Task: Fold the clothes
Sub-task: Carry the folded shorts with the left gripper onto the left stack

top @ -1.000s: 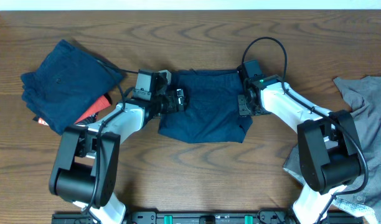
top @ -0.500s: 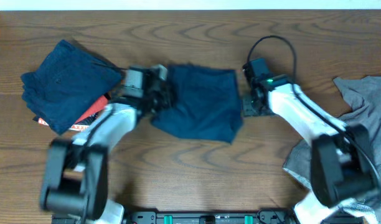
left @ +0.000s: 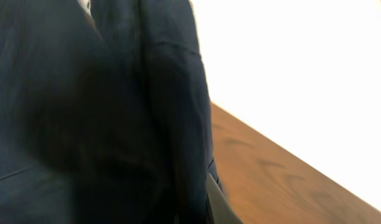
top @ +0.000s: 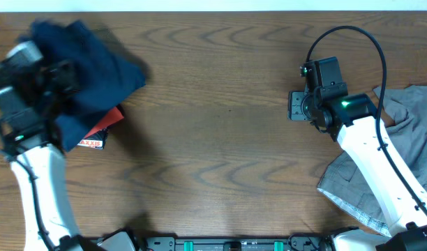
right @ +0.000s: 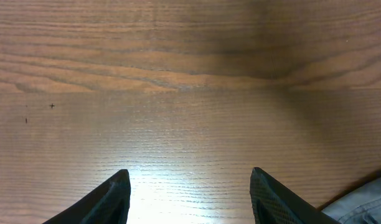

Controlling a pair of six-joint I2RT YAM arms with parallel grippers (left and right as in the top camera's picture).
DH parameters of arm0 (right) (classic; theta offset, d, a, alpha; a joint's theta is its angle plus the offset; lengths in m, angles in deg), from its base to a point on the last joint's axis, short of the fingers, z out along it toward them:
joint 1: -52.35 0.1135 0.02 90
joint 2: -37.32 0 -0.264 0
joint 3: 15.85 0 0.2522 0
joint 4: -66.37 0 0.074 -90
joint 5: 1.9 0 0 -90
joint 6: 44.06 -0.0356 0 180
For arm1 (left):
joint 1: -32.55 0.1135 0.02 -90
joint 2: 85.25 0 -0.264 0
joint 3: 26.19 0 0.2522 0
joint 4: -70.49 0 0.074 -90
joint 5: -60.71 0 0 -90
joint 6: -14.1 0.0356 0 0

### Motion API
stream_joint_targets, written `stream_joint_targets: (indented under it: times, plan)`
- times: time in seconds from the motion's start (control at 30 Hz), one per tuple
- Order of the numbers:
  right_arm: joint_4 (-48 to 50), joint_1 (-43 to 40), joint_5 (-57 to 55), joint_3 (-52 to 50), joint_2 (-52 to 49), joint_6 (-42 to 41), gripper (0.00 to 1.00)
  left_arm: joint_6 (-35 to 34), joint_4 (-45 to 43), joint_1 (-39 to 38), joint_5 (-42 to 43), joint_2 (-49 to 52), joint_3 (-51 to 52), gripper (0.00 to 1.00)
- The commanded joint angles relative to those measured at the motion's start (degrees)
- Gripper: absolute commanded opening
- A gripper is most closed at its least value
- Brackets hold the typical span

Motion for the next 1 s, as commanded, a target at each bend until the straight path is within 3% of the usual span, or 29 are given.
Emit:
stream_joint_targets:
  times: [0.0,0.1,0.13,0.17,0.23,0.27,0.47,0.73,0.97]
  plan:
    - [-0.5,-0.3,0.7,0.0,0.7,1.0,0.6,0.8,1.5,5.3,0.6,2.7,-0.6,0.06]
    - [-0.8,-0.3,0.7,0.0,0.7,1.0,0.6,0.8,2.6,8.6,0.6,5.4,-0.6,0.06]
    - [-1.0,-0.3,0.7,0.0,0.7,1.0,0.6,0.7,2.6,9.3,0.6,6.2,-0.6,0.1]
    - [-1.1,-0.3,0.7,0.0,0.7,1.0,0.6,0.2,2.6,9.7,0.6,6.7,-0.6,0.29]
    - [-1.4,-0.3,0.7,0.0,0.7,1.0,0.6,-1.5,2.5,10.0,0.6,7.3,-0.6,0.86]
    - [-1.5,-0.3,0.7,0.0,0.7,1.0,0.61,-1.9,2.4,9.9,0.6,7.3,-0.6,0.99]
    - [-1.6,-0.3,0.7,0.0,0.7,1.1,0.69,-8.6,-1.0,10.0,0.9,6.4,-0.6,0.98]
    - [-1.6,-0.3,0.7,0.0,0.7,2.5,0.79,-12.3,-4.0,12.4,-3.4,1.0,-0.9,0.98]
    - [0.4,-0.3,2.4,0.0,0.5,2.4,0.82,-13.3,-4.1,8.5,3.0,1.4,-1.3,0.98]
